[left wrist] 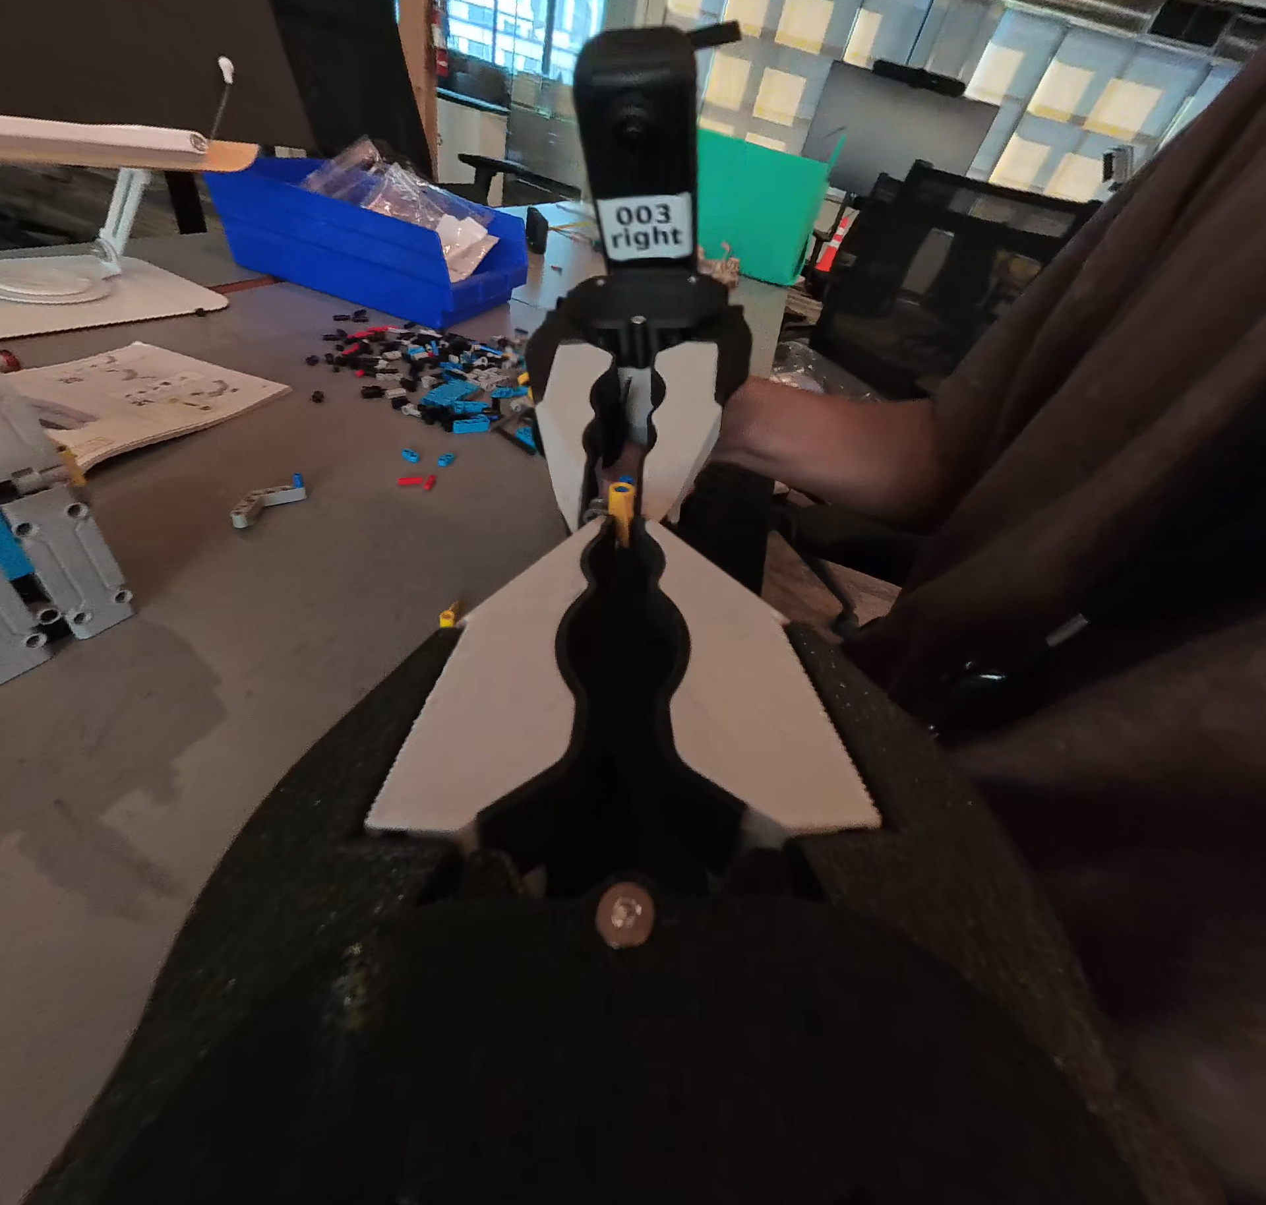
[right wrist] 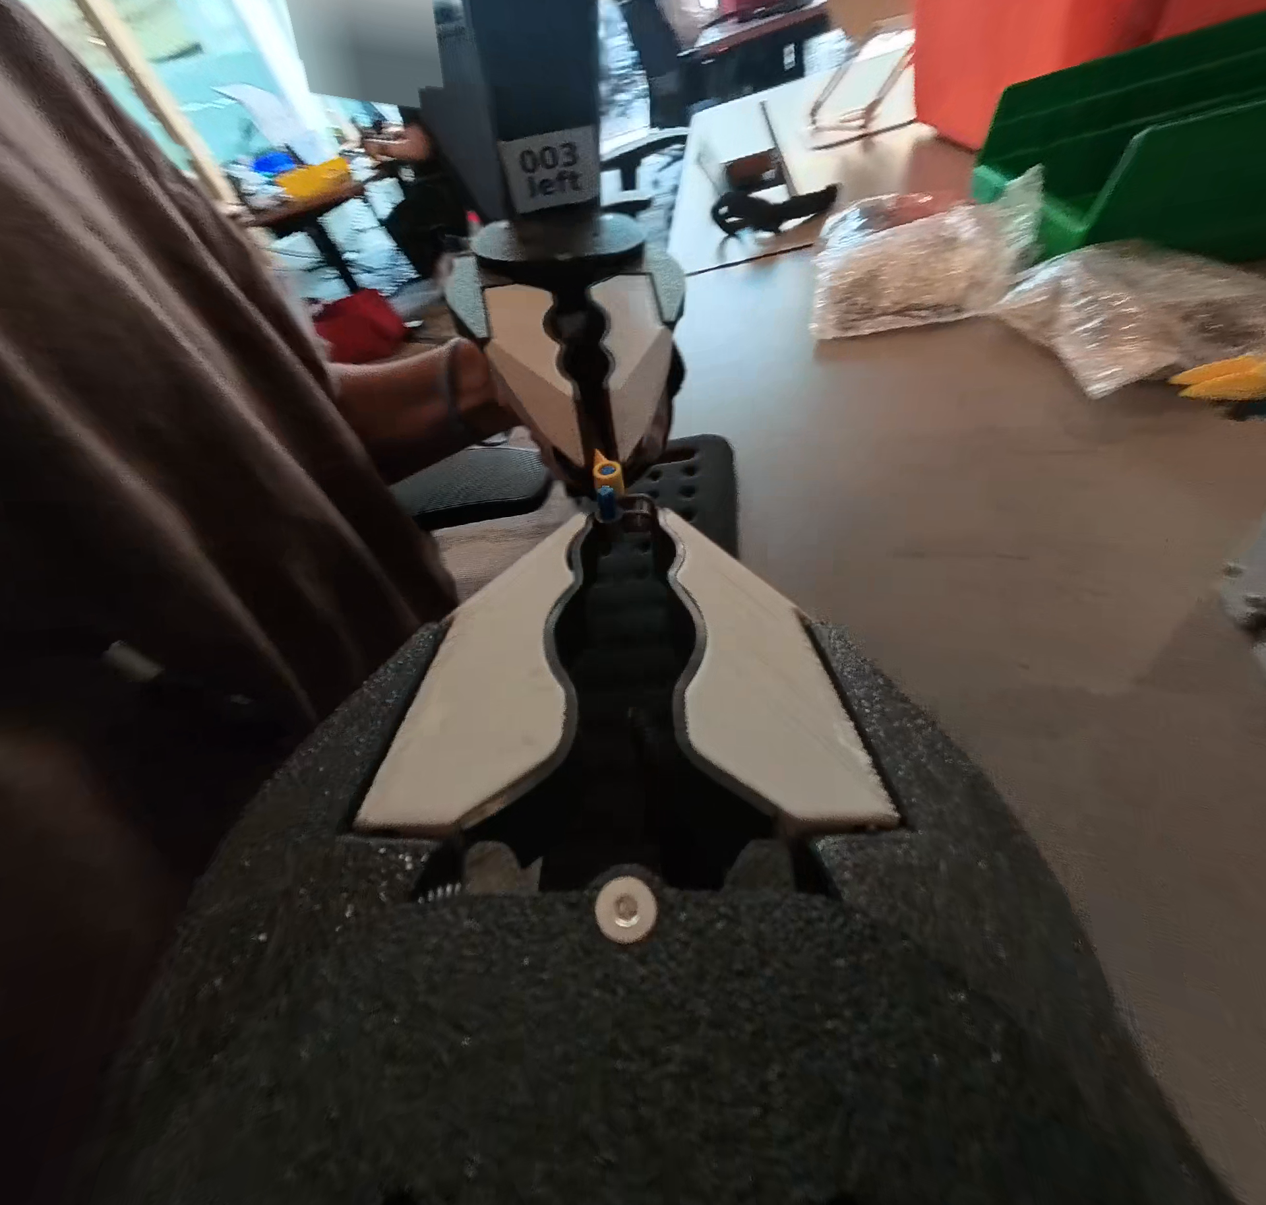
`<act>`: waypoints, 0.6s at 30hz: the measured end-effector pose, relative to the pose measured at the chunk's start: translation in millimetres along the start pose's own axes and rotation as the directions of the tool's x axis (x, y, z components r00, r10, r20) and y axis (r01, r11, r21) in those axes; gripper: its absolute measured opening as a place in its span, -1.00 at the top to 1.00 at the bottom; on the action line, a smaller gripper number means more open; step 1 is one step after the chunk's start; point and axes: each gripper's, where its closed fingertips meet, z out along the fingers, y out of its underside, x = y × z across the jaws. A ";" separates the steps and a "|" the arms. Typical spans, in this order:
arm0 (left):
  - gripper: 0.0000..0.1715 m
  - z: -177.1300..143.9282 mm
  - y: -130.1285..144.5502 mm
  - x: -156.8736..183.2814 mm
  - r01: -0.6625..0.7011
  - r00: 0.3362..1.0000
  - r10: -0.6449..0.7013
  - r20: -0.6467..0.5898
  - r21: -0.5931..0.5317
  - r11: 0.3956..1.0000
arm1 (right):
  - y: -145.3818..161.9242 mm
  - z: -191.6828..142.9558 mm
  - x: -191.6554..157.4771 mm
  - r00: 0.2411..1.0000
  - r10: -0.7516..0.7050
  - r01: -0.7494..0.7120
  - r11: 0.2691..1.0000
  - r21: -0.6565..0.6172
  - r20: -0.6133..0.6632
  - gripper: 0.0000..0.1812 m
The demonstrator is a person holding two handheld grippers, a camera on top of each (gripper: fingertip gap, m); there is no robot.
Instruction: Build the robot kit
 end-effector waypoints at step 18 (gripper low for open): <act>0.95 -9.4 35.0 -74.7 -0.266 0.826 0.366 0.429 -0.275 0.924 | 111.2 -37.9 108.3 0.928 -0.226 0.003 0.800 -0.600 -0.297 0.87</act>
